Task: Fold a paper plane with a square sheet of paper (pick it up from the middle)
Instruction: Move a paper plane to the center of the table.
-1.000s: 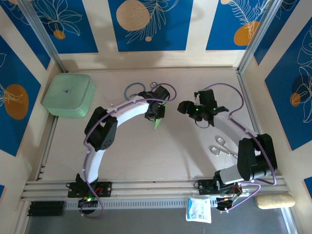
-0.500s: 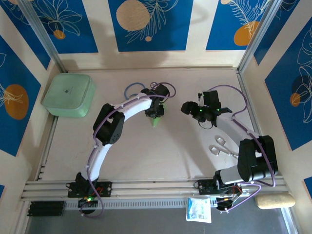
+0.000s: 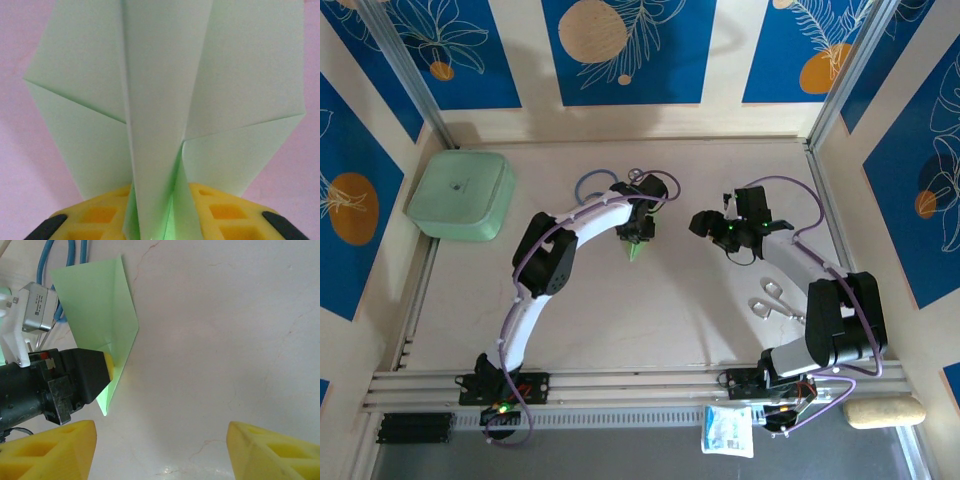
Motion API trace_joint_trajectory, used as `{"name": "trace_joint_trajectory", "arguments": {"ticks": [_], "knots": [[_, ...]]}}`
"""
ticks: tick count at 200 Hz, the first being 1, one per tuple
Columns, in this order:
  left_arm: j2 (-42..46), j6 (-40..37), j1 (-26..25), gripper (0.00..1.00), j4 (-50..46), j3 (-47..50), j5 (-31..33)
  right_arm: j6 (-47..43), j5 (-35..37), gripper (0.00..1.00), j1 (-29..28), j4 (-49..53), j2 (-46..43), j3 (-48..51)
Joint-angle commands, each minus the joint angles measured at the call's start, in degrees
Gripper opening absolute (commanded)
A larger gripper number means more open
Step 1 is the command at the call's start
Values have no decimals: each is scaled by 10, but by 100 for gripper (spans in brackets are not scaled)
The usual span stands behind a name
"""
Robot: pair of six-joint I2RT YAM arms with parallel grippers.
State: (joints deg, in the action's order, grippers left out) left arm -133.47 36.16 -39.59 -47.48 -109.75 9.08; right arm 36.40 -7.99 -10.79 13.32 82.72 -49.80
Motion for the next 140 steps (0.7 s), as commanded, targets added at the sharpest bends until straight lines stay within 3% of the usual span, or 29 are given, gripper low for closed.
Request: {"name": "trace_joint_trajectory", "arguments": {"ticks": [1,49,140], "knots": [[-30,21,4,31,-28,-9,27,2,-19,70,3,0,2,1],[-38,37,4,41,-26,-9,40,2,-20,70,4,-1,3,1],[-22,46,16,42,16,-12,-5,1,-23,70,3,1,6,-1]]}}
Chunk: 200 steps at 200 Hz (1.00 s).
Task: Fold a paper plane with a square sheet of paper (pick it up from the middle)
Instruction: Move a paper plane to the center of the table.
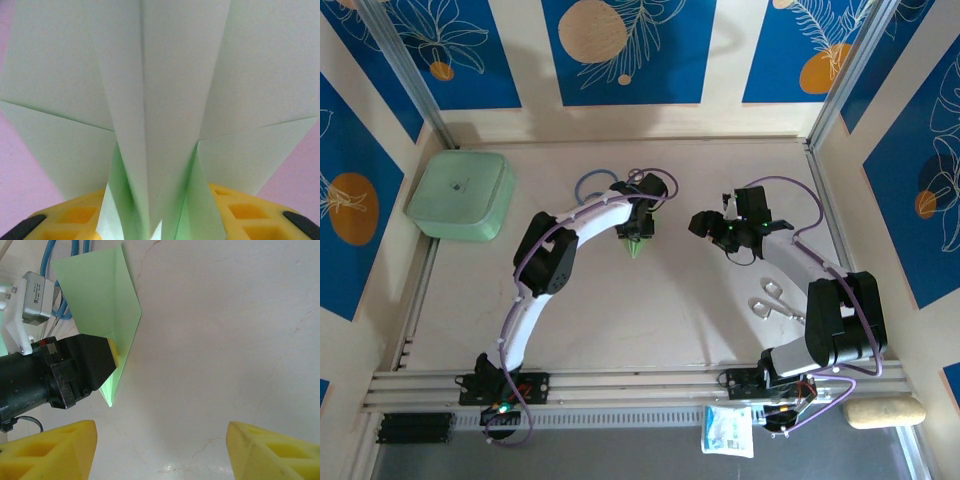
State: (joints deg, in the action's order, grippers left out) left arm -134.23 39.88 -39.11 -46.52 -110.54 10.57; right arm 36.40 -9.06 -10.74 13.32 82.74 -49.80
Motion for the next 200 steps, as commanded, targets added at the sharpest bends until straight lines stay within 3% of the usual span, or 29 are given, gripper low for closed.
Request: {"name": "trace_joint_trajectory", "arguments": {"ticks": [1,102,140,159,200], "knots": [[-13,9,11,42,6,-4,-20,1,-13,70,3,1,6,-2],[159,44,12,55,91,104,14,-2,2,71,5,26,-1,-24],[282,31,14,63,128,181,76,-35,39,73,5,72,-31,-80],[357,17,21,71,149,234,118,-49,73,77,6,83,-54,-107],[533,-32,73,97,240,422,197,-89,152,89,5,65,-109,-124]]}}
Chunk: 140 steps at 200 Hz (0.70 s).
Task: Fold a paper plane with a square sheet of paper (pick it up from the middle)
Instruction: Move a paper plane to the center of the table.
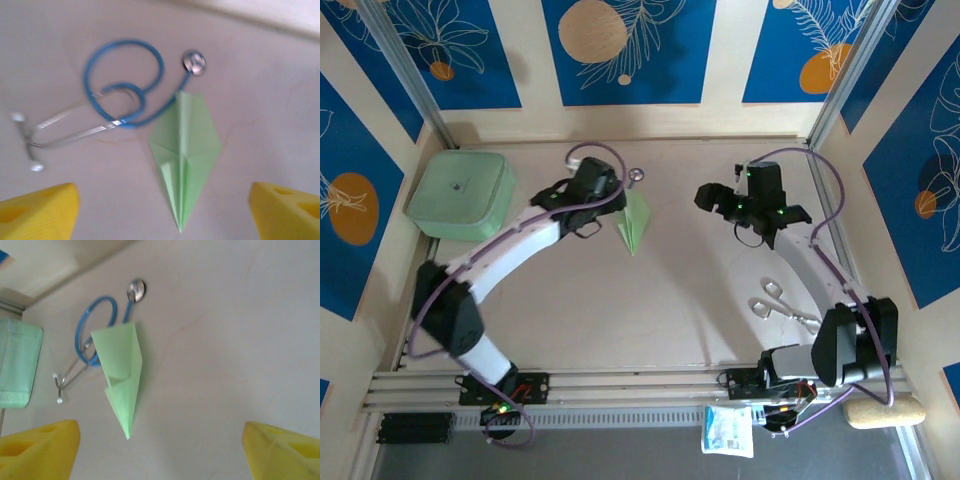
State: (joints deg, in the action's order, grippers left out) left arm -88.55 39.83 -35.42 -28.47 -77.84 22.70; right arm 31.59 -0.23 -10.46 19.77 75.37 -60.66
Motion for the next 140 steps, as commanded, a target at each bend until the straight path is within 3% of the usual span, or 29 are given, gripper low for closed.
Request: {"name": "trace_joint_trajectory", "arguments": {"ticks": [1,38,94,115,140], "knots": [[81,-33,38,98,60,101,77,-42,66,89,3,-1,-37,-16],[242,-63,115,99,162,302,118,-65,106,95,8,-25,-69,9],[387,-172,194,99,243,479,140,-77,175,95,27,-61,-76,87],[399,-161,208,99,231,489,100,-57,137,95,34,-54,-60,84],[389,-118,210,99,217,480,22,-19,45,93,24,-14,0,37]]}}
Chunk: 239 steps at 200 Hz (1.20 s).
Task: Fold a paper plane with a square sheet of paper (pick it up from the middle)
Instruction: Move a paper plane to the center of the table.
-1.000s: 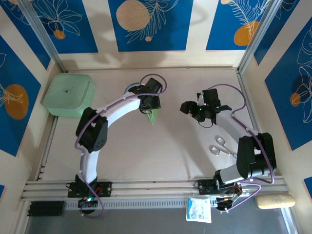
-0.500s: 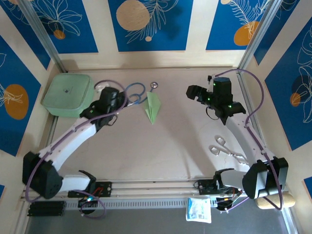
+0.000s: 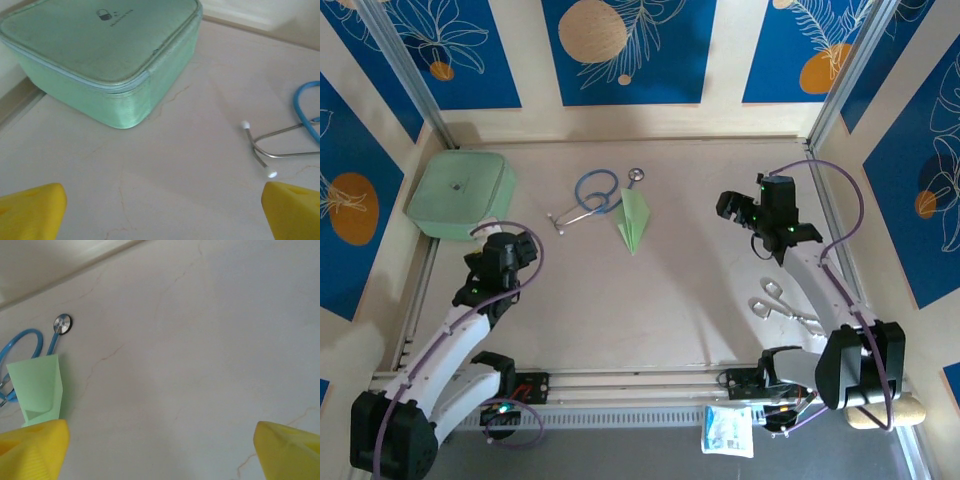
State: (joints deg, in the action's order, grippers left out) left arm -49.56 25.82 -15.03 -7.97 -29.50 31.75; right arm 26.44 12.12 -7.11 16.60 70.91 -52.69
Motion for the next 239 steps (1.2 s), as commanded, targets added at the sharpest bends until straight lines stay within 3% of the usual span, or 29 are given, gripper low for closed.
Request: {"name": "trace_joint_trajectory", "arguments": {"ticks": [1,51,79,115,189,239], "knots": [[-2,24,6,99,12,-4,-71,34,-82,92,-10,18,48,-43],[-57,75,6,99,25,-12,-156,71,-125,79,-151,41,219,-158],[-83,83,5,99,34,-13,-183,91,-109,69,-224,56,318,-236],[-98,84,6,99,33,-12,-194,110,-59,56,-271,103,429,-341],[-105,78,6,99,25,-8,-191,100,-26,56,-290,167,548,-453],[-132,79,7,99,31,-17,-200,77,-42,71,-290,185,577,-471]]}}
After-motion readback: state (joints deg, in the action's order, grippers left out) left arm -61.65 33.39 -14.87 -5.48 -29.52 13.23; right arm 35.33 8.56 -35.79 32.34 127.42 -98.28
